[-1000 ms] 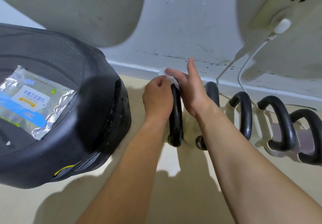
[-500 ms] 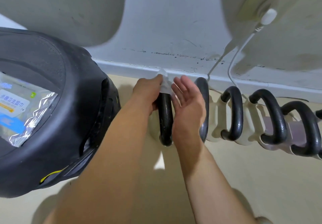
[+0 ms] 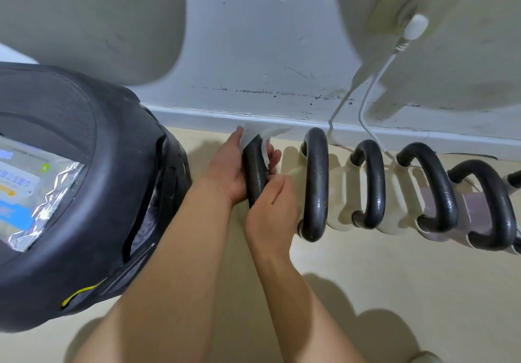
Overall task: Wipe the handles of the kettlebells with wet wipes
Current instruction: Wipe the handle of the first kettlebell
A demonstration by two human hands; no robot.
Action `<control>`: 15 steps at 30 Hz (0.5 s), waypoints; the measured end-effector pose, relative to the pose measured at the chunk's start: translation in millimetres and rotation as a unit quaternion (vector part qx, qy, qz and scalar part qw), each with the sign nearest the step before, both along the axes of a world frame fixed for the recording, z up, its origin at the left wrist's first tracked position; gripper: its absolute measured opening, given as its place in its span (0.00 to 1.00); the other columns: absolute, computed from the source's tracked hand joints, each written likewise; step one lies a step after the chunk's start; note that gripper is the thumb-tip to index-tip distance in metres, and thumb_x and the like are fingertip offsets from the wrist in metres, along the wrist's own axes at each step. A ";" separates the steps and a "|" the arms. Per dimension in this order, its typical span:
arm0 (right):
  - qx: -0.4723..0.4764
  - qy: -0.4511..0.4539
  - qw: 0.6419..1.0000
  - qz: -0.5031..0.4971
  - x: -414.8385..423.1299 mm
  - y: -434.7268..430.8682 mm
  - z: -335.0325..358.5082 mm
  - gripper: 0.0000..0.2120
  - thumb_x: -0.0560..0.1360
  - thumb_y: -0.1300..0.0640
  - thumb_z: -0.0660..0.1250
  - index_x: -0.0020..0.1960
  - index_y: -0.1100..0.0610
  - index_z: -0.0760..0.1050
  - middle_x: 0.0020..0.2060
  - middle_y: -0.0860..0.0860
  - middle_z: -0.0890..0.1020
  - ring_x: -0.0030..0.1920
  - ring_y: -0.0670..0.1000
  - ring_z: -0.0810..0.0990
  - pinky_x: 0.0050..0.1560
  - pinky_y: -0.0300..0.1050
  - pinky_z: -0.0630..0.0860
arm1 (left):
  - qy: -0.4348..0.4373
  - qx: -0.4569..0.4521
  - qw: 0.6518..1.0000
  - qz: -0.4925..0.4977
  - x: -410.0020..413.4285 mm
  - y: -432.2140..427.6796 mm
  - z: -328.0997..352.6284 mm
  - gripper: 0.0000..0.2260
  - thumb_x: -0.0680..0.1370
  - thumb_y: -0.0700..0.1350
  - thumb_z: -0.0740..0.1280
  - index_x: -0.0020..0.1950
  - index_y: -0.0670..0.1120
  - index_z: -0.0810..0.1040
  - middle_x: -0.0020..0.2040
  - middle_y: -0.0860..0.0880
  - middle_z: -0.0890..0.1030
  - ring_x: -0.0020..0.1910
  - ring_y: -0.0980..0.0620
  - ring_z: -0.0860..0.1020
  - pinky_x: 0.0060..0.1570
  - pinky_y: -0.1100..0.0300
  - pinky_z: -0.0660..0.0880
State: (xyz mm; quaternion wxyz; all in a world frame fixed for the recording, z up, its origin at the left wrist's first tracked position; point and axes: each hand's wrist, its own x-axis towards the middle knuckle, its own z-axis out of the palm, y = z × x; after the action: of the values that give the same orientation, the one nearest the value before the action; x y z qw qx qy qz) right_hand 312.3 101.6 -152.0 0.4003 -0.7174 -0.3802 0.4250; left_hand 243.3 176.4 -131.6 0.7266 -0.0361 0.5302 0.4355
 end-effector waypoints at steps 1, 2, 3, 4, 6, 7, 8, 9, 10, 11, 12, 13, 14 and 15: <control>0.000 -0.002 1.000 -0.001 -0.1 -0.6 -0.1 0.16 0.86 0.54 0.51 0.43 0.55 0.71 0.34 0.46 0.75 0.35 0.43 0.73 0.37 0.33 0.68 | 0.059 0.011 0.998 -0.029 -1.0 -0.9 2.4 0.20 0.82 0.58 0.60 0.50 0.42 0.78 0.38 0.44 0.81 0.36 0.45 0.81 0.48 0.54 0.76; -0.001 -0.006 1.000 0.000 -0.5 -0.4 -0.4 0.17 0.86 0.54 0.51 0.43 0.55 0.71 0.33 0.46 0.74 0.35 0.44 0.72 0.38 0.36 0.68 | 0.128 0.024 0.990 -0.060 -2.1 -0.9 5.0 0.16 0.83 0.54 0.61 0.51 0.42 0.78 0.42 0.41 0.82 0.39 0.43 0.82 0.51 0.50 0.78; -0.002 -0.013 1.000 0.001 -0.6 -0.1 -0.8 0.17 0.86 0.53 0.50 0.43 0.56 0.71 0.33 0.46 0.74 0.35 0.46 0.72 0.40 0.42 0.70 | 0.197 0.036 0.976 -0.082 -2.8 -0.7 6.8 0.12 0.82 0.50 0.62 0.51 0.42 0.79 0.45 0.40 0.82 0.41 0.41 0.82 0.53 0.46 0.80; -0.005 -0.021 1.000 0.002 -1.0 0.2 -1.1 0.17 0.86 0.52 0.50 0.44 0.56 0.72 0.32 0.46 0.74 0.36 0.49 0.73 0.42 0.48 0.72 | 0.248 0.045 0.963 -0.091 -4.0 -0.6 8.2 0.09 0.81 0.46 0.64 0.51 0.42 0.79 0.45 0.40 0.82 0.43 0.41 0.82 0.52 0.44 0.81; -0.008 -0.030 1.000 0.005 -2.2 -0.7 -1.0 0.17 0.86 0.52 0.50 0.45 0.55 0.72 0.33 0.46 0.75 0.38 0.53 0.76 0.44 0.54 0.75 | 0.258 0.056 0.960 -0.090 -5.1 -0.2 11.3 0.06 0.81 0.42 0.64 0.53 0.42 0.79 0.42 0.41 0.82 0.39 0.42 0.82 0.41 0.49 0.83; -0.009 -0.032 0.999 0.007 -2.5 -1.4 -0.7 0.17 0.85 0.51 0.49 0.45 0.55 0.72 0.32 0.47 0.75 0.38 0.54 0.76 0.44 0.56 0.76 | 0.233 0.057 0.967 -0.090 -6.0 1.8 12.6 0.06 0.81 0.41 0.63 0.53 0.42 0.78 0.40 0.42 0.82 0.37 0.43 0.81 0.38 0.51 0.81; -0.009 -0.034 0.999 0.008 -2.5 -2.0 0.3 0.17 0.85 0.51 0.49 0.45 0.54 0.72 0.32 0.46 0.75 0.37 0.53 0.76 0.44 0.57 0.76 | 0.215 0.057 0.970 -0.097 -5.3 5.1 15.2 0.06 0.81 0.40 0.61 0.52 0.42 0.77 0.38 0.44 0.82 0.37 0.44 0.80 0.40 0.53 0.79; -0.008 -0.036 0.999 0.010 -2.4 -2.3 1.3 0.17 0.85 0.51 0.49 0.45 0.54 0.71 0.32 0.46 0.75 0.37 0.53 0.76 0.44 0.57 0.76 | 0.230 0.062 0.965 -0.110 -4.4 9.8 15.4 0.06 0.81 0.38 0.59 0.49 0.43 0.76 0.36 0.45 0.80 0.38 0.45 0.78 0.43 0.53 0.76; -0.008 -0.037 0.999 0.012 -2.2 -2.0 1.8 0.17 0.85 0.51 0.49 0.45 0.54 0.71 0.32 0.46 0.75 0.36 0.53 0.75 0.44 0.56 0.76 | 0.273 0.076 0.950 -0.131 -3.1 15.6 16.1 0.08 0.79 0.36 0.58 0.44 0.44 0.74 0.35 0.47 0.77 0.39 0.45 0.75 0.45 0.53 0.74; -0.009 -0.037 0.999 0.014 -1.9 -2.2 1.7 0.17 0.85 0.51 0.49 0.45 0.54 0.71 0.32 0.46 0.75 0.36 0.52 0.75 0.43 0.56 0.76 | 0.339 0.087 0.922 -0.166 -1.8 19.5 15.4 0.10 0.78 0.35 0.57 0.40 0.45 0.72 0.35 0.48 0.74 0.40 0.46 0.72 0.45 0.52 0.72; -0.010 -0.038 0.999 0.014 -1.6 -2.0 1.7 0.17 0.85 0.51 0.49 0.45 0.54 0.71 0.32 0.46 0.75 0.36 0.52 0.75 0.43 0.56 0.76 | 0.412 0.095 0.884 -0.202 0.3 20.2 14.9 0.11 0.78 0.35 0.57 0.38 0.46 0.70 0.36 0.48 0.72 0.41 0.46 0.70 0.46 0.52 0.71; -0.010 -0.038 0.999 0.014 -1.6 -1.7 1.9 0.17 0.85 0.51 0.49 0.45 0.54 0.71 0.32 0.46 0.74 0.36 0.51 0.74 0.43 0.55 0.76 | 0.452 0.102 0.860 -0.212 1.8 19.7 10.8 0.11 0.80 0.36 0.56 0.38 0.46 0.70 0.37 0.48 0.71 0.41 0.46 0.70 0.45 0.52 0.70; -0.009 -0.039 0.999 0.014 -1.9 -1.7 2.1 0.17 0.85 0.51 0.49 0.44 0.54 0.71 0.32 0.46 0.74 0.35 0.51 0.74 0.42 0.55 0.76 | 0.475 0.114 0.844 -0.222 2.7 18.8 9.6 0.10 0.81 0.39 0.56 0.41 0.45 0.71 0.38 0.48 0.72 0.41 0.47 0.71 0.45 0.54 0.69; -0.006 -0.039 0.999 0.014 -2.0 -2.0 2.5 0.17 0.85 0.51 0.49 0.44 0.54 0.71 0.31 0.45 0.73 0.34 0.50 0.73 0.42 0.54 0.75 | 0.463 0.126 0.850 -0.218 2.6 18.9 6.4 0.09 0.81 0.41 0.57 0.44 0.45 0.74 0.39 0.48 0.74 0.40 0.48 0.72 0.44 0.55 0.69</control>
State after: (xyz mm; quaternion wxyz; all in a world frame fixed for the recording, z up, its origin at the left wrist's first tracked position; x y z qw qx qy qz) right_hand 310.4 99.6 -149.5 0.3748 -0.7306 -0.4024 0.4048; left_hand 245.9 195.3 -125.2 0.4717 0.3778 0.7401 0.2950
